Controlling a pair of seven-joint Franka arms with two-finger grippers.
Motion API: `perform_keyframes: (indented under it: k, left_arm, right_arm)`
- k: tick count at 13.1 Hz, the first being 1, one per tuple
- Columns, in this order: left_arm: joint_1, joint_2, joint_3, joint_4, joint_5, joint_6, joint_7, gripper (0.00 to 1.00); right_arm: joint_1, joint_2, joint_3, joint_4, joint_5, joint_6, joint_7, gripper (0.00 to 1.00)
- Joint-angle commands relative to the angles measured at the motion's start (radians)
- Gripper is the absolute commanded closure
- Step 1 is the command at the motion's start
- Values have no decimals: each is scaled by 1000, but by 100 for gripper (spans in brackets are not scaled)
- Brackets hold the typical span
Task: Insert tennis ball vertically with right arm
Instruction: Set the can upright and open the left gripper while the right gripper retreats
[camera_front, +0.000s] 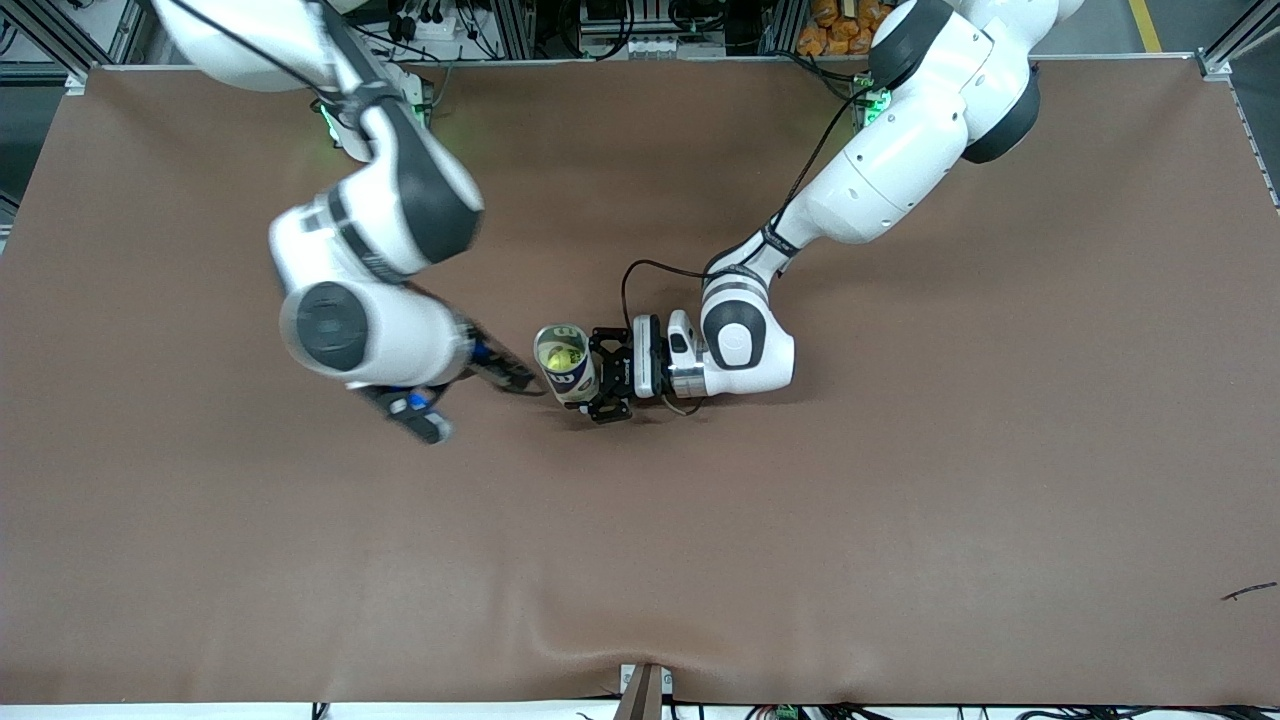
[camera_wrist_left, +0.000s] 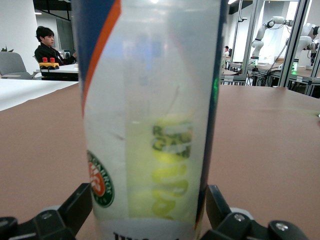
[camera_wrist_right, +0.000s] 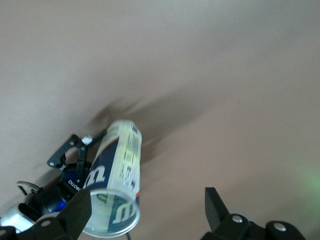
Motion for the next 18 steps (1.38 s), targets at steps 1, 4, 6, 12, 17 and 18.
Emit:
perform_keyframes:
  k: [1, 4, 6, 12, 17, 18]
  left_arm:
    - [27, -35, -7, -49, -19, 0, -5, 0]
    - [54, -65, -12, -98, -19, -2, -3, 0]
    - [79, -99, -15, -145, -13, -14, -3, 0]
    - [140, -153, -15, -260, 2, -117, 6, 0]
    - [225, -258, -15, -332, 201, -125, -153, 0]
    - [249, -274, -16, -333, 288, -131, -210, 0]
  right_arm:
    - [-74, -58, 9, -12, -75, -22, -242, 0]
    - [-118, -66, 9, -15, -202, -31, -451, 0]
    - [-181, -83, 11, -26, -203, -75, -572, 0]
    - [-234, -279, 11, -231, -200, -71, -724, 0]
    - [-296, -390, 11, -317, -200, -43, -876, 0]
    - [-330, -400, 11, -314, -193, -52, -929, 0]
